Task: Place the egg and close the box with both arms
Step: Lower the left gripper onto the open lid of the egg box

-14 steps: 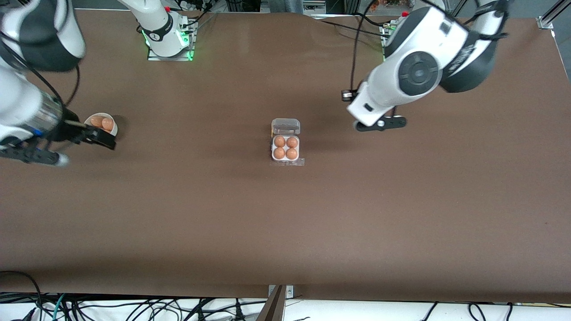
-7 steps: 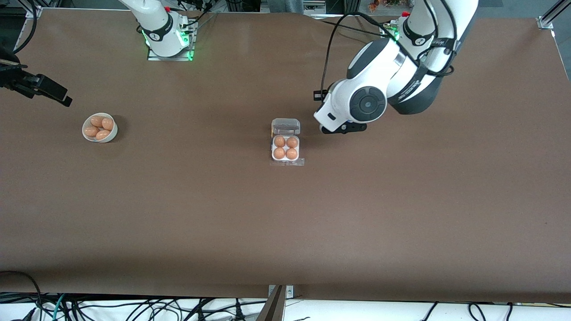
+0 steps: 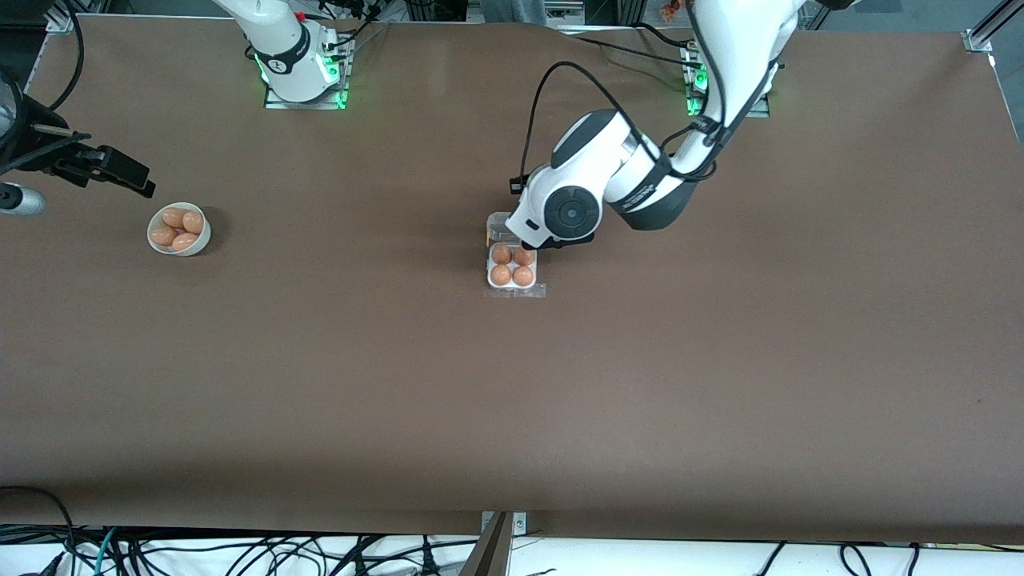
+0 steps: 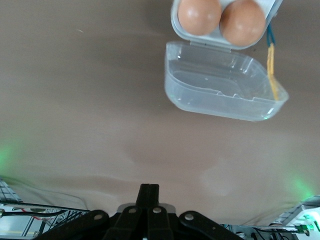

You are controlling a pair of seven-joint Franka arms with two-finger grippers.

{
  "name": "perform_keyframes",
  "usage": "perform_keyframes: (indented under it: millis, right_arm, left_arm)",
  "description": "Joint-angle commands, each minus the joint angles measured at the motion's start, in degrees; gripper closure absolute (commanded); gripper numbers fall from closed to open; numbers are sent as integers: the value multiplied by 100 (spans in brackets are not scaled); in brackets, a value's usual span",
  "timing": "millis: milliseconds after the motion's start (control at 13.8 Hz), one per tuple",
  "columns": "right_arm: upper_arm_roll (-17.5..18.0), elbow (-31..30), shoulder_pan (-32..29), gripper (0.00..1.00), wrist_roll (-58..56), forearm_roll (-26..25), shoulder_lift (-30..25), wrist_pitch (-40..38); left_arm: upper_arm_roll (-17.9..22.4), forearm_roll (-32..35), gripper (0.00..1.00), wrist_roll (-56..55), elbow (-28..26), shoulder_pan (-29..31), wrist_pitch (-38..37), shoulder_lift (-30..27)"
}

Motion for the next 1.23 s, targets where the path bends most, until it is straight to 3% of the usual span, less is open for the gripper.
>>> perform_keyframes:
  millis: [0,867,1156]
  right_arm:
    - [44,55,-54,0,-119,-41,-20,0]
    - [27,55,-62,0,-154,-32,-3,36]
    - [27,55,-62,0,-163,-32,-3,36]
  left_arm:
    - [31,-148,100,-124,245,-150,31,328]
    - [101,-60,100,-317,244,-440,1270,601]
    - [119,177,100,-326,244,-440,1315,593]
